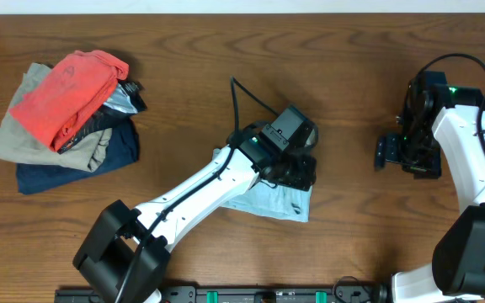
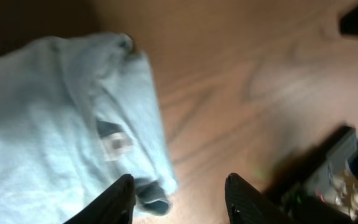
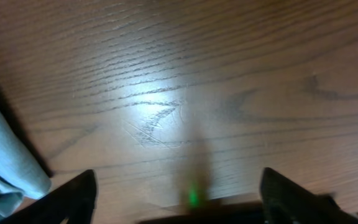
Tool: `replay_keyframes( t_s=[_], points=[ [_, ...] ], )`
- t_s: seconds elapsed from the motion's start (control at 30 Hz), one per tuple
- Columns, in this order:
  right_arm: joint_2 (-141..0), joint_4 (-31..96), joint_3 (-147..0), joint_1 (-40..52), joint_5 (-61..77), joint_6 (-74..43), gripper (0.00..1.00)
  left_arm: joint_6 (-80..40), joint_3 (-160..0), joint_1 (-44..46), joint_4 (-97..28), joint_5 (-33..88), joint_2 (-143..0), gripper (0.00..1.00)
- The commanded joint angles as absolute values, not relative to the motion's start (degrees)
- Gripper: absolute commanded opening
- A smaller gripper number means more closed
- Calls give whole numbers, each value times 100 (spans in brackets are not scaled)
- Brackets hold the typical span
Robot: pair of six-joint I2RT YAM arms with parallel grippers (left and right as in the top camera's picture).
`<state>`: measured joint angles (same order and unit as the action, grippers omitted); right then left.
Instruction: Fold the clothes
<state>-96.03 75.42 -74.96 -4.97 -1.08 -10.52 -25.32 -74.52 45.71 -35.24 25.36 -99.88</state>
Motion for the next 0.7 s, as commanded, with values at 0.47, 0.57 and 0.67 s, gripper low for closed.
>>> replay_keyframes(
  t_s=[0.47,0.57,0.67],
  points=[
    [-9515,7247,-7185,405,3540,1155,83,-1846,-7389,1603,-5398,2045,-9286,54],
    [-9515,6888,-6794,825,3540,869,83,-1844,-7205,1417,-5376,2043,-9292,56],
    [-9515,6337,-6355,1203,3542,471,82,-1817,-7028,1409,-5356,1986,-9319,56]
  ],
)
